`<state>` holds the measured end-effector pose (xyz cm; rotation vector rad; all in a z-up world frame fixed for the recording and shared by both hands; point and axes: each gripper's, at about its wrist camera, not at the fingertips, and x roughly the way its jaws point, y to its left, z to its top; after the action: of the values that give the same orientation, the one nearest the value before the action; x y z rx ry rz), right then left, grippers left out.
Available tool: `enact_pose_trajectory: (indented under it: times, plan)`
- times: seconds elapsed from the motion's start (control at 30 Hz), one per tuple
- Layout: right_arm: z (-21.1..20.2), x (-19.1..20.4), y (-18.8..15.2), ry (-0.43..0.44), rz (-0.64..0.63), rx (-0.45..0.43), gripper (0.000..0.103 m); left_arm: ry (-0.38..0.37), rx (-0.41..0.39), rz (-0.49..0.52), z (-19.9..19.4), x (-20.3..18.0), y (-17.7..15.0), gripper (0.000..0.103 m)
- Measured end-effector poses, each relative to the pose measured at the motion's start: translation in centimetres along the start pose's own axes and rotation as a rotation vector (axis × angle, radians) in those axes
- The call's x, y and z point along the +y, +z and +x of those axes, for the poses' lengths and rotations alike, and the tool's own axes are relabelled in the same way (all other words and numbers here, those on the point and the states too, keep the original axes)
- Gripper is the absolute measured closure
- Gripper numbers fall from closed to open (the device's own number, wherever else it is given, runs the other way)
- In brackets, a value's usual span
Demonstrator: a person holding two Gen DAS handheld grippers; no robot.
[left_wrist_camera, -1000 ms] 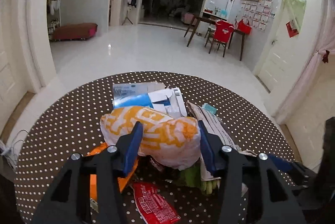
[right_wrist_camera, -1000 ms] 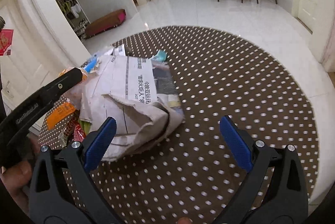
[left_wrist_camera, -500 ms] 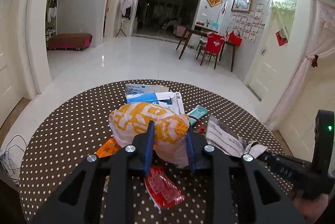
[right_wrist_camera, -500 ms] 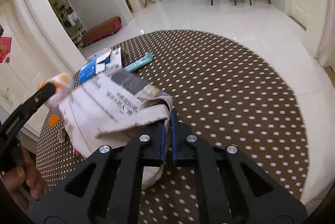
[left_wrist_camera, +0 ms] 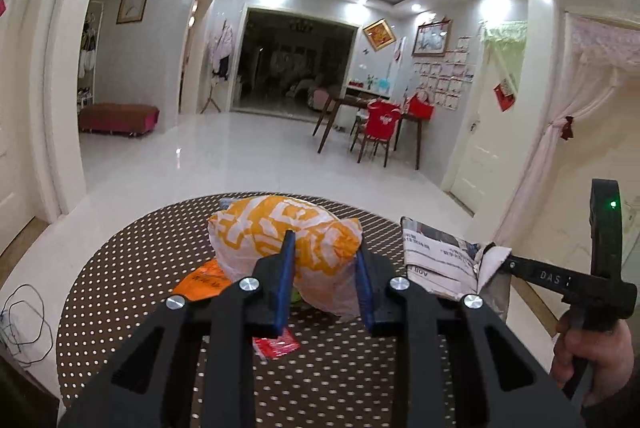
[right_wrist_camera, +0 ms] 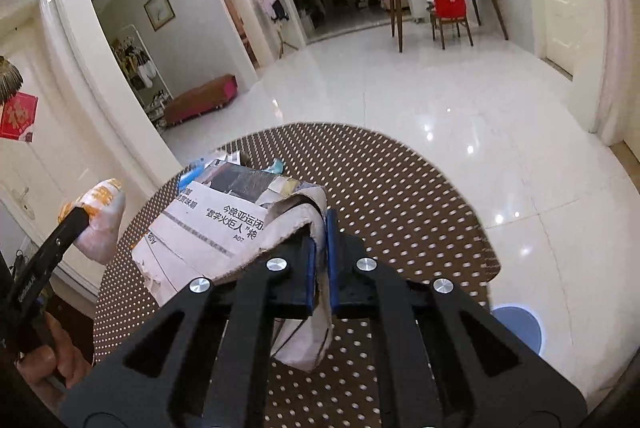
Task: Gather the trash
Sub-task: 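Carry both items to the blue wastebasket and open both grippers over it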
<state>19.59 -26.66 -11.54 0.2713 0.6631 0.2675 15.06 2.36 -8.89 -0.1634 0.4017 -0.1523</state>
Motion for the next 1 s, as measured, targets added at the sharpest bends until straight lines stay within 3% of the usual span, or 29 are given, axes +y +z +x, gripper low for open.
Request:
enact_pose_trajectory:
  times: [0.3,0.6,0.83,1.0]
  plan:
    - [-4.8,-4.4,1.5,-0.063,0.028,-0.066,0.098,-0.121,-0.027,0.057,-0.4,-6.2,0.2,0.077]
    - [-8.3,-13.1,0.5,-0.220,0.123,-0.072,0.098,-0.288,0.029,0.147,2.0,-16.2,-1.7,0.077]
    - [-6.9,-21.7,-3.8,-0.386,0.233,0.038,0.098,-0.411,0.092,0.215,4.3,-23.7,-5.2,0.077]
    - [-3.6,-26.7,-7.7,-0.444,0.306,0.154,0.098,-0.470,0.155,0.268,6.4,-28.3,-8.1,0.077]
